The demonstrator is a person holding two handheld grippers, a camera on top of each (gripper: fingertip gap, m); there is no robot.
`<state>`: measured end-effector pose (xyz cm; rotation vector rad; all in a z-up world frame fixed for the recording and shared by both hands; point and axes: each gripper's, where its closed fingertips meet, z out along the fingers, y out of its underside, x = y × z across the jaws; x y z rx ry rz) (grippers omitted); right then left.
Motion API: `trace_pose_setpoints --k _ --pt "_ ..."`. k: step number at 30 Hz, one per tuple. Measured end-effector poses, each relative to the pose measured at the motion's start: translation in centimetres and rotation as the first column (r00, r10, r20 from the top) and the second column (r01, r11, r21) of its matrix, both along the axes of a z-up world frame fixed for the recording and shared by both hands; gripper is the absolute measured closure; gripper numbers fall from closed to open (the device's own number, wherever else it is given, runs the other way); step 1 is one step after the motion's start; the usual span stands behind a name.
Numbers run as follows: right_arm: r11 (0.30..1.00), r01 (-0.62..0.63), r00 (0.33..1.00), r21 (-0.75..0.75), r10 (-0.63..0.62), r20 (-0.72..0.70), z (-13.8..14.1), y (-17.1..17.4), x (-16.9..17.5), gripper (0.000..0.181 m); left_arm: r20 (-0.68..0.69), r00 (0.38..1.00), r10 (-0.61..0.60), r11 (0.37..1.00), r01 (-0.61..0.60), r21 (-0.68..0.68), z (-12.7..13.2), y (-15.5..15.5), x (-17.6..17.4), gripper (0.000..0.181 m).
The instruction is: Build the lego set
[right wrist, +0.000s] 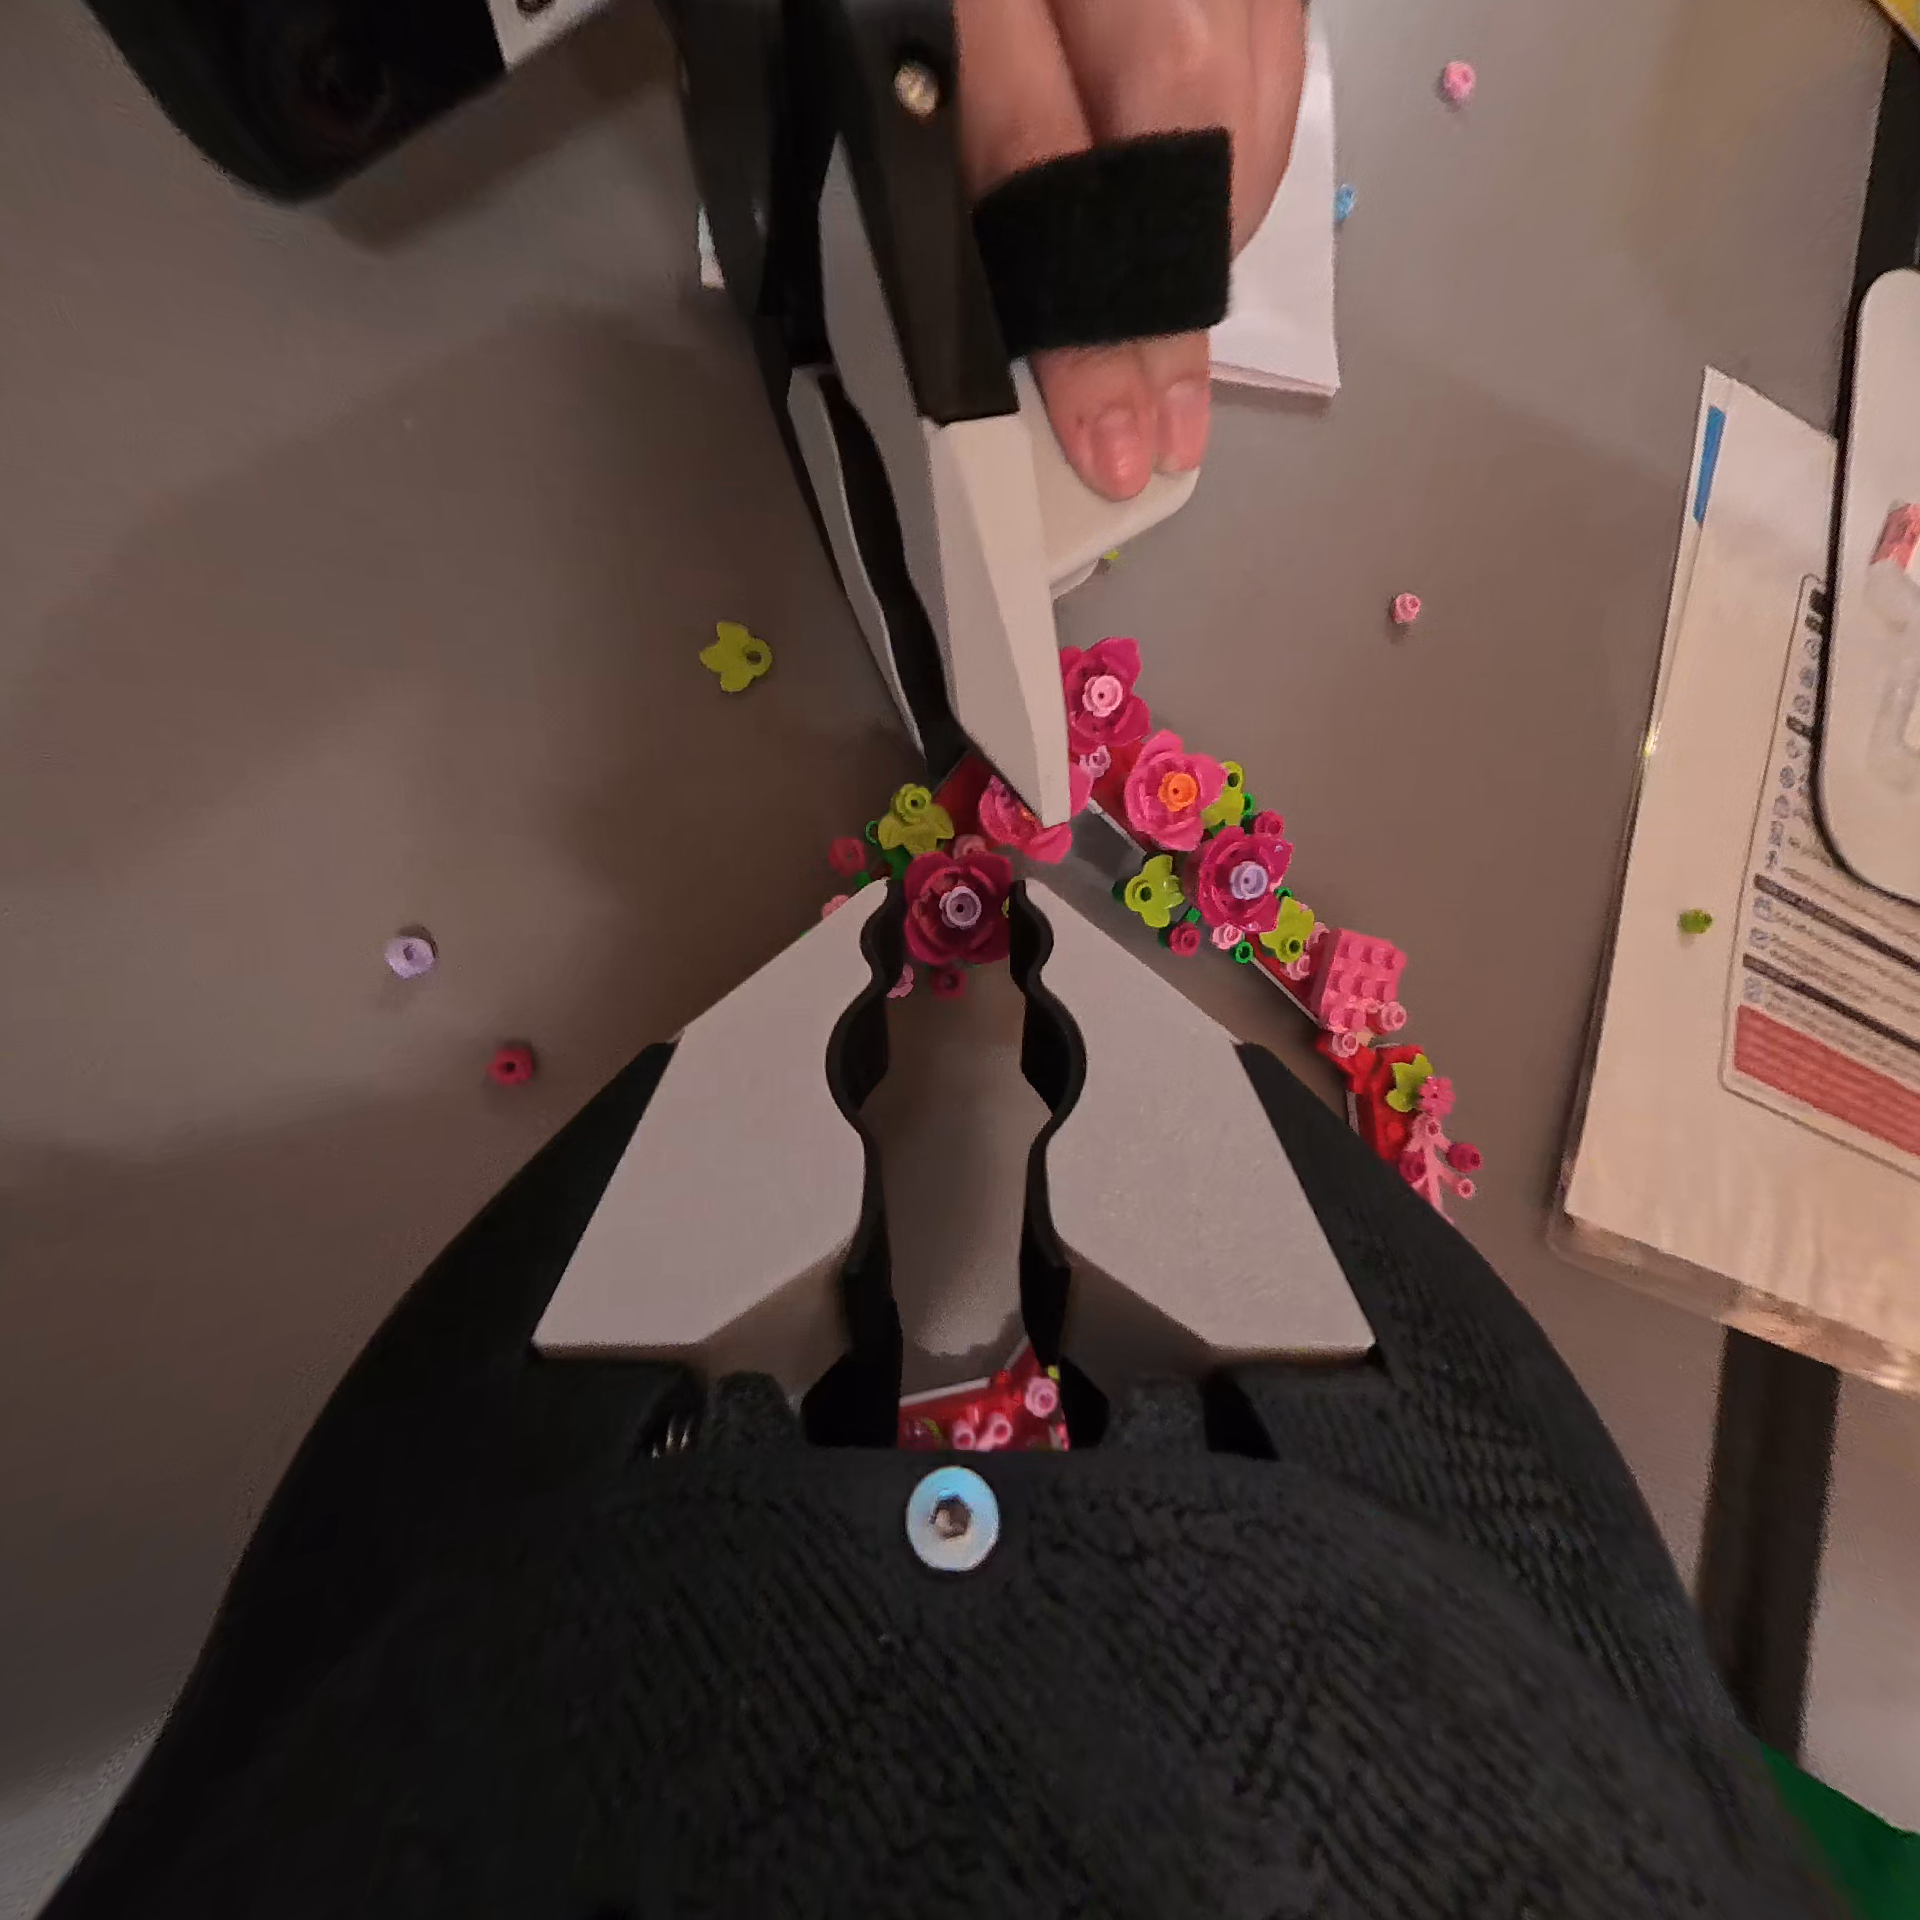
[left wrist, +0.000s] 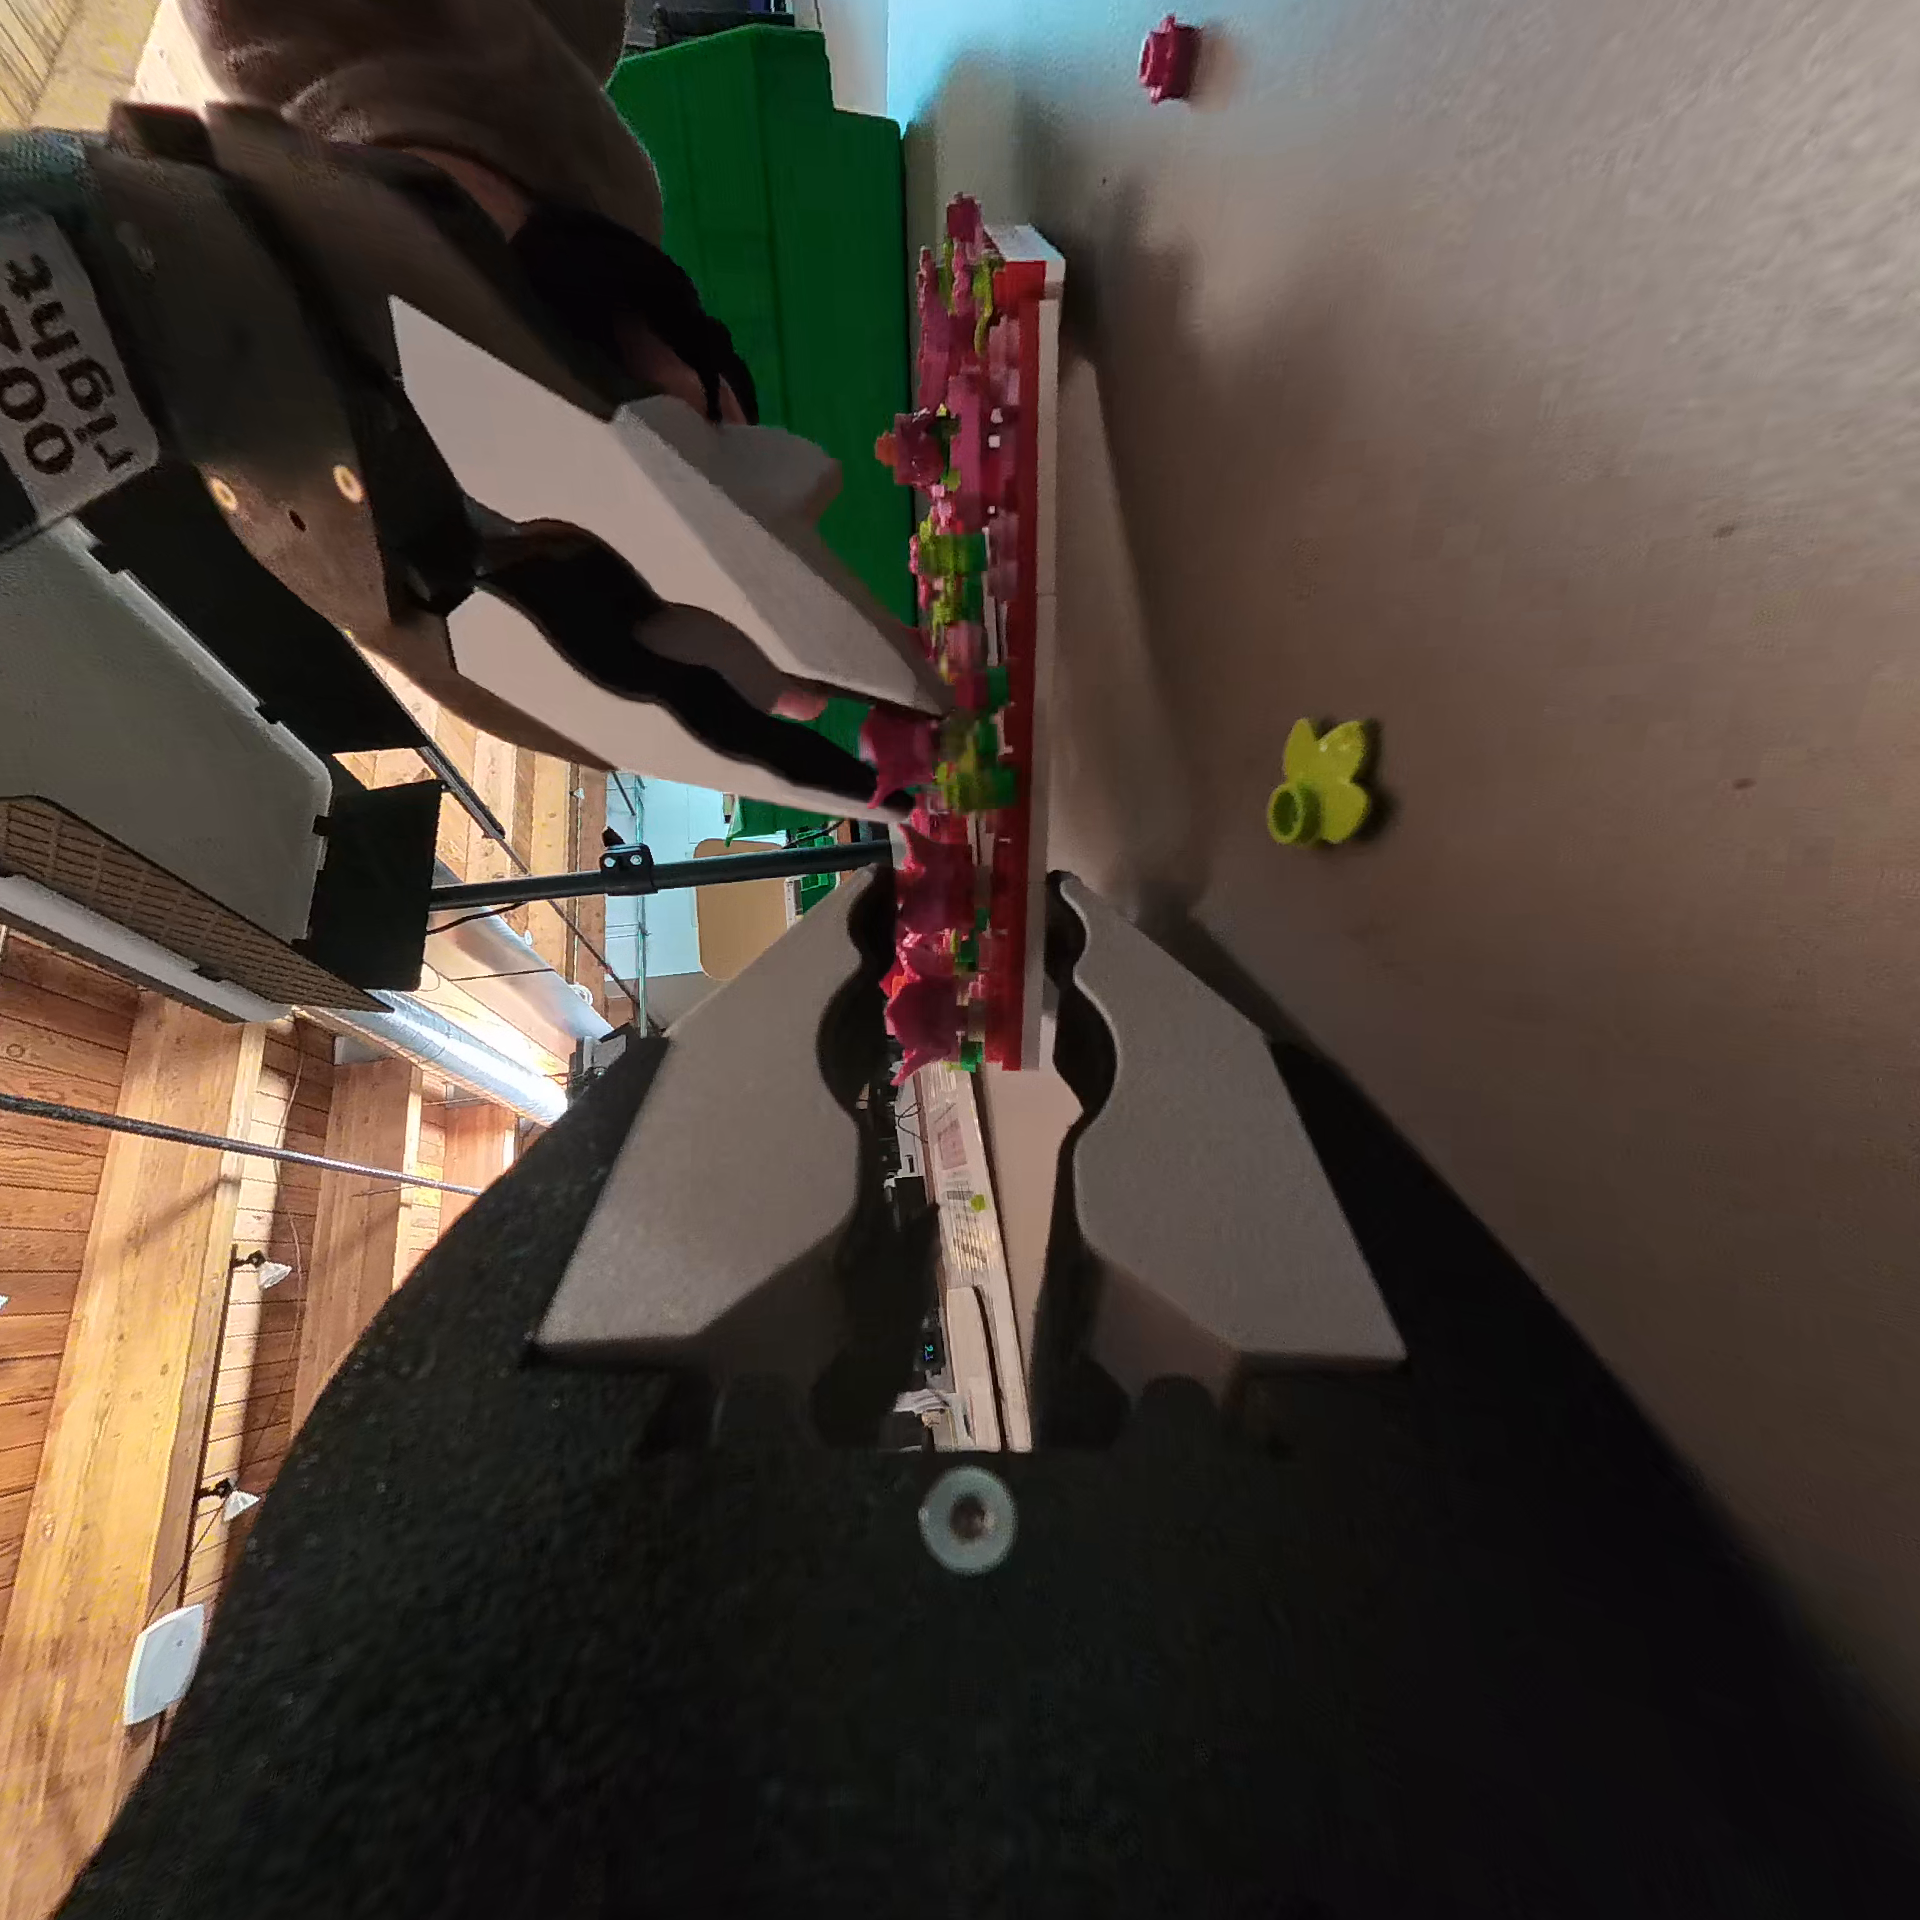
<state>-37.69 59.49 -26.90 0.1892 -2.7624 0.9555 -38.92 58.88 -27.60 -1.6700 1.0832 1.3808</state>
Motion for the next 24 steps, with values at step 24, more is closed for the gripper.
trace_pose_setpoints --k 24 --pt "0.994 -0.051 0.999 -0.098 0.049 -0.017 0.32 -0.46 0.16 0.163 -0.008 1.0 -0.004 1.0 0.004 0.004 0.14 0.03 0.03 0.155"
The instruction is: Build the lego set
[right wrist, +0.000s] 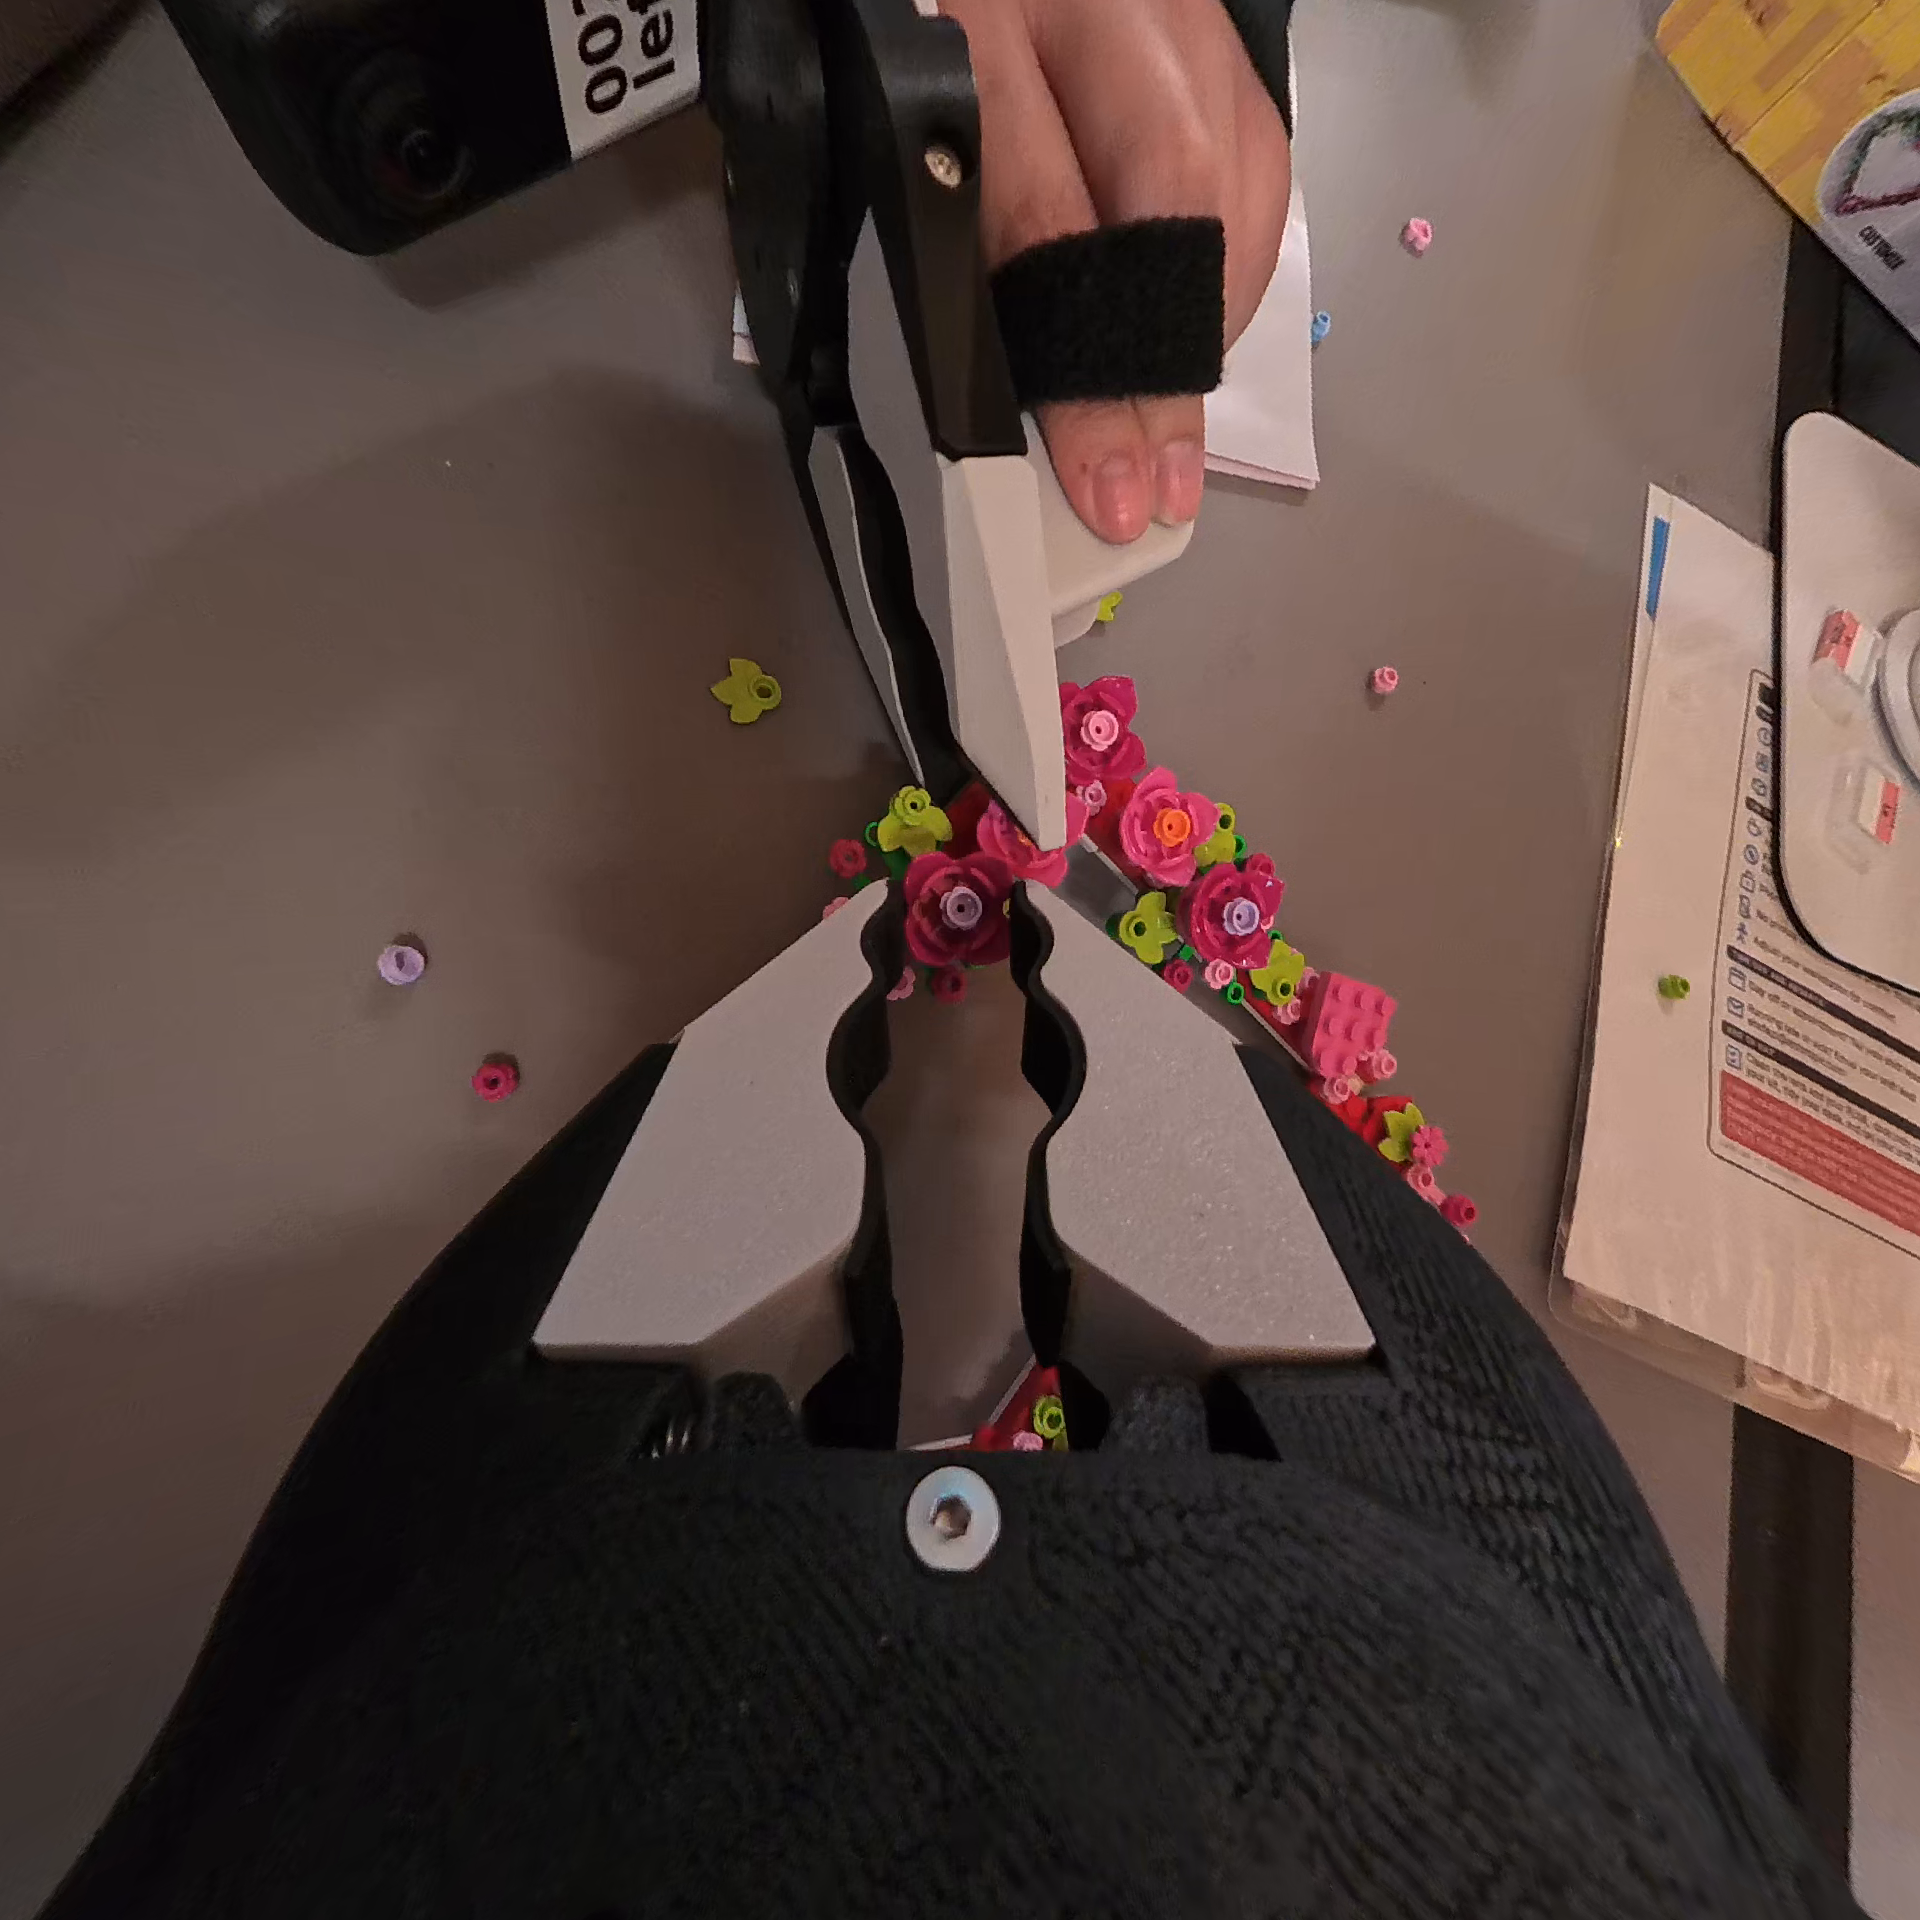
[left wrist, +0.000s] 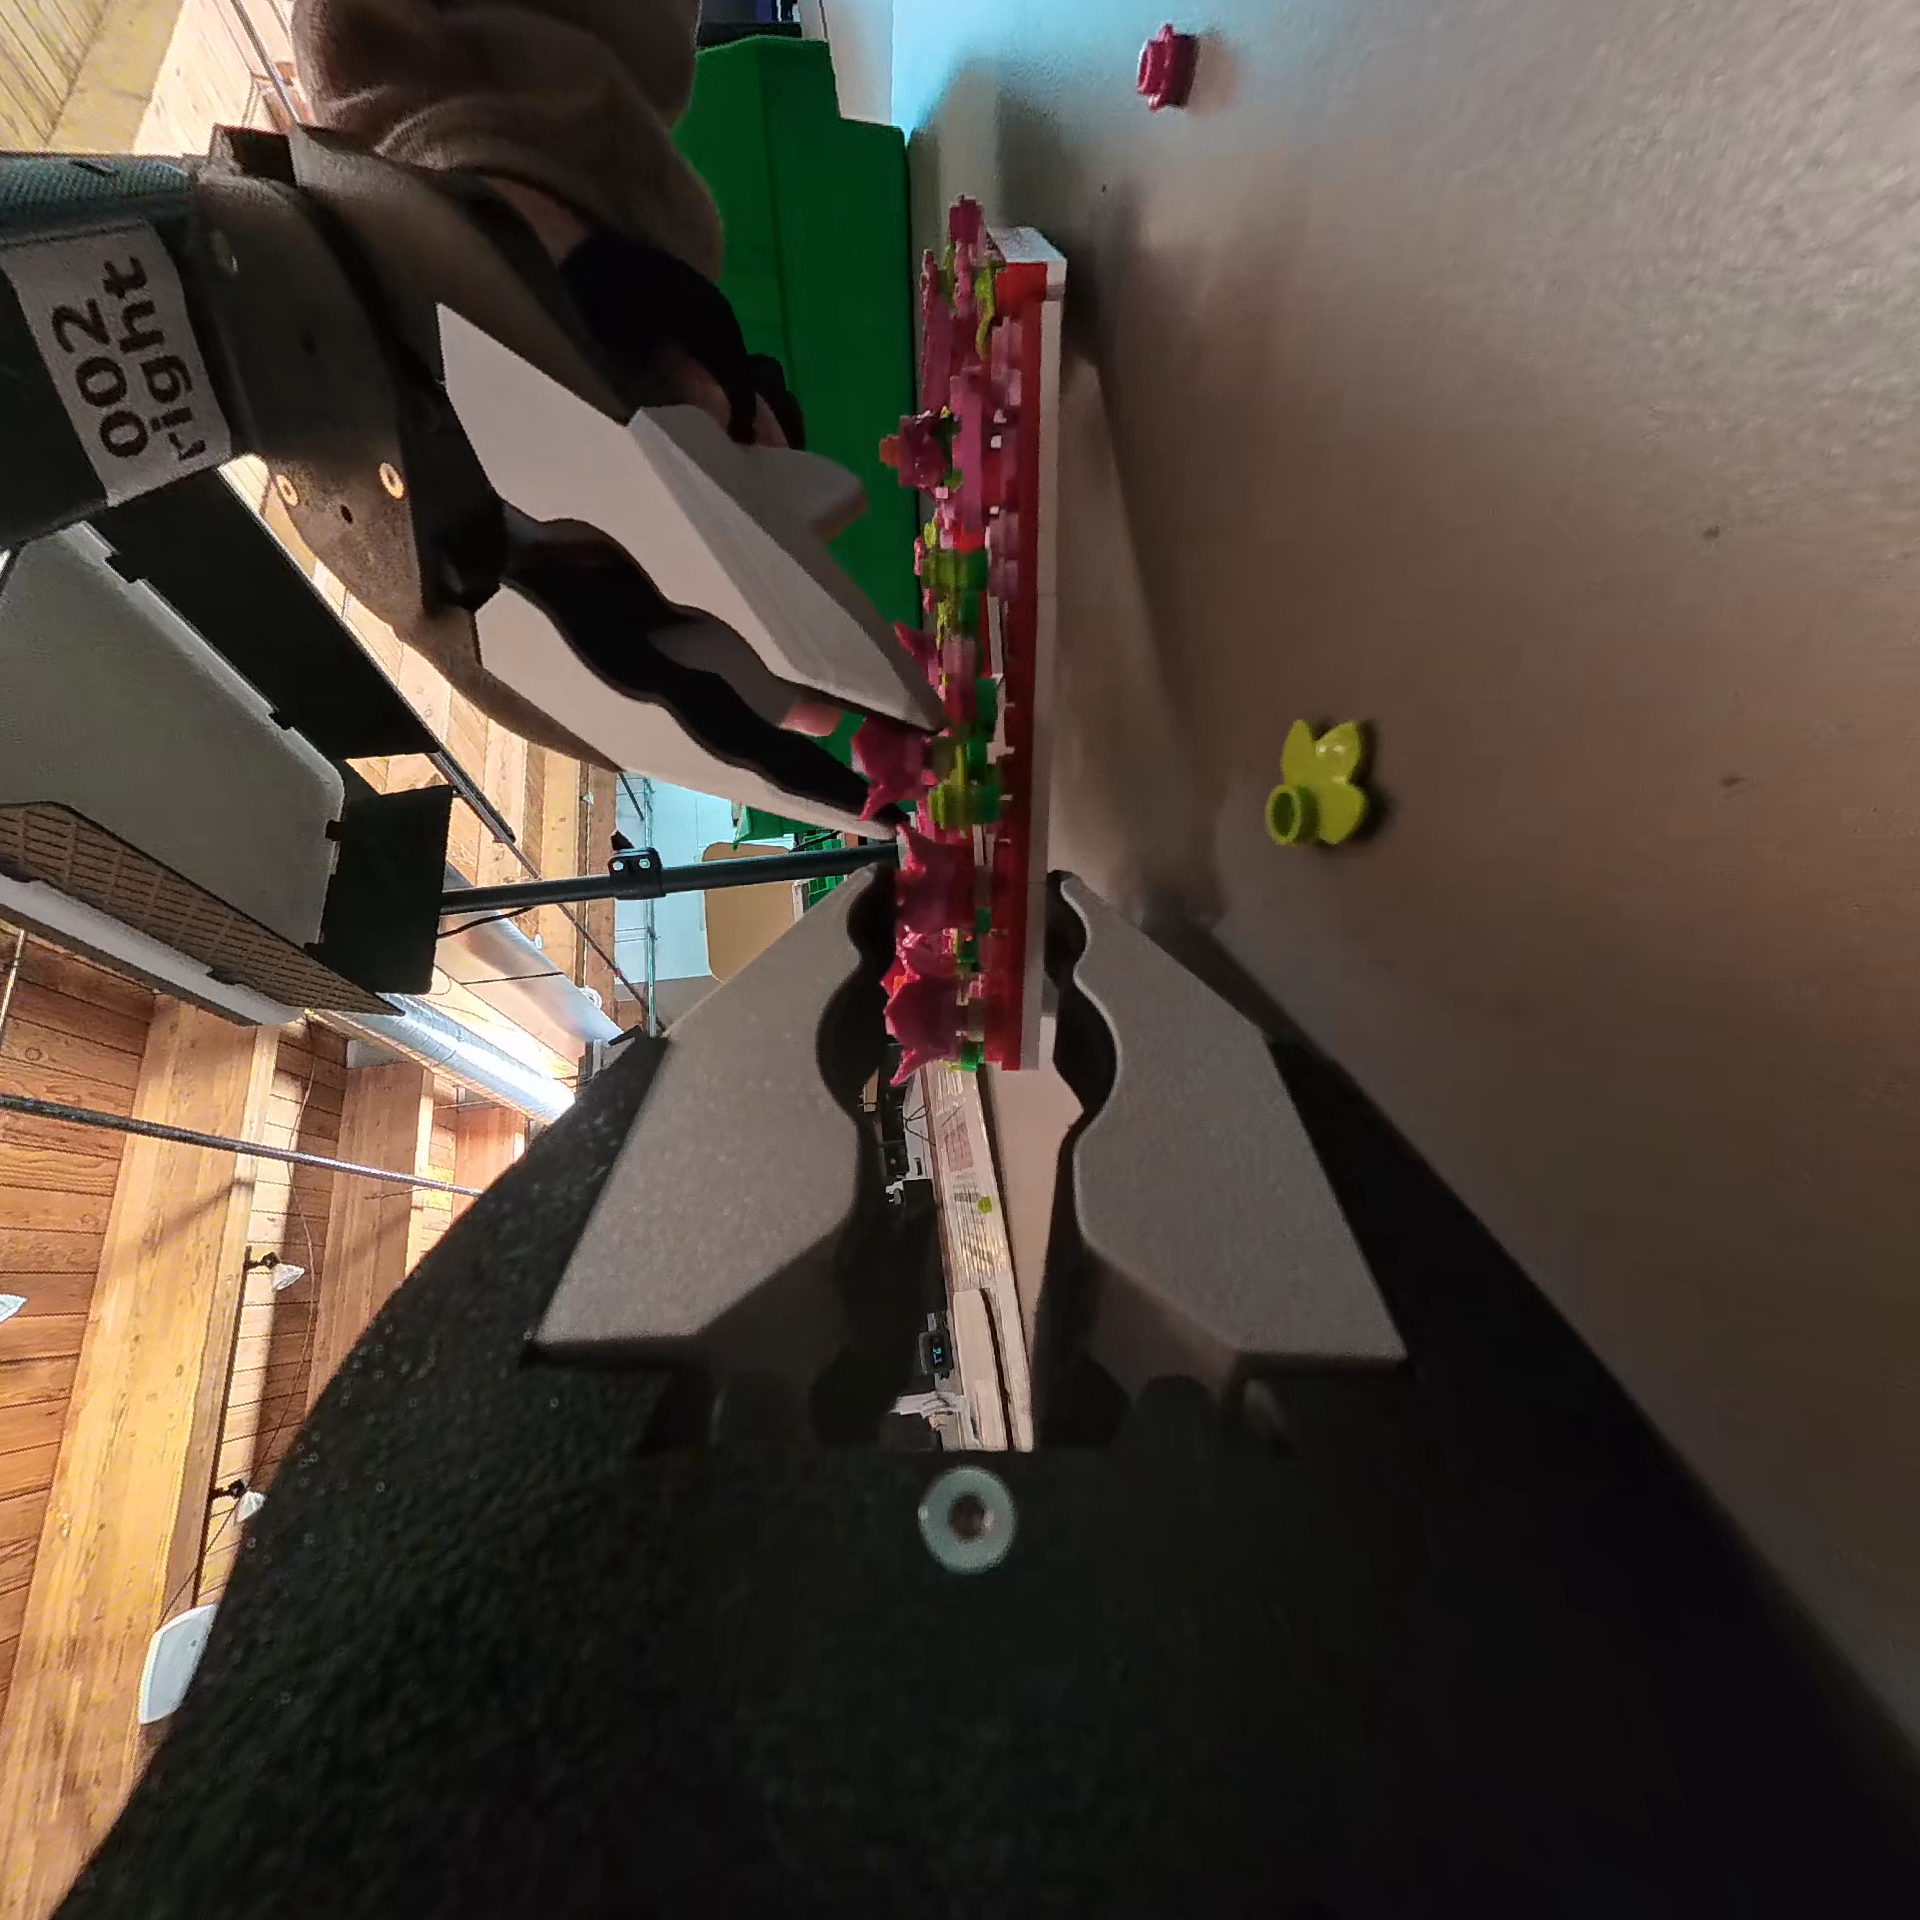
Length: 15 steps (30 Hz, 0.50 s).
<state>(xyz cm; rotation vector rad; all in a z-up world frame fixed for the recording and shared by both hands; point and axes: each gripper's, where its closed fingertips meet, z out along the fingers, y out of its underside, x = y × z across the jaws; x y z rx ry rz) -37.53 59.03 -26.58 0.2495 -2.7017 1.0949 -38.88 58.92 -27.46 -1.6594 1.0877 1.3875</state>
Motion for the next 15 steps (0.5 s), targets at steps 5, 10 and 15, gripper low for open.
trace_pose_setpoints --k 5,10,15 --pt "1.0 -0.014 1.0 -0.007 0.014 -0.001 0.07 -0.35 0.15 0.163 0.002 1.0 0.001 1.0 -0.001 0.0 -0.01 -0.01 -0.01 0.156" --pt "1.0 -0.012 1.0 -0.022 0.012 -0.004 0.01 -0.47 0.06 0.163 0.006 1.0 0.0 1.0 0.0 -0.002 -0.04 -0.05 -0.01 0.155" --pt "0.999 -0.002 1.0 -0.04 0.001 -0.019 0.03 -0.37 -0.26 0.163 0.006 1.0 -0.001 1.0 0.001 -0.002 -0.03 -0.04 0.0 0.155"
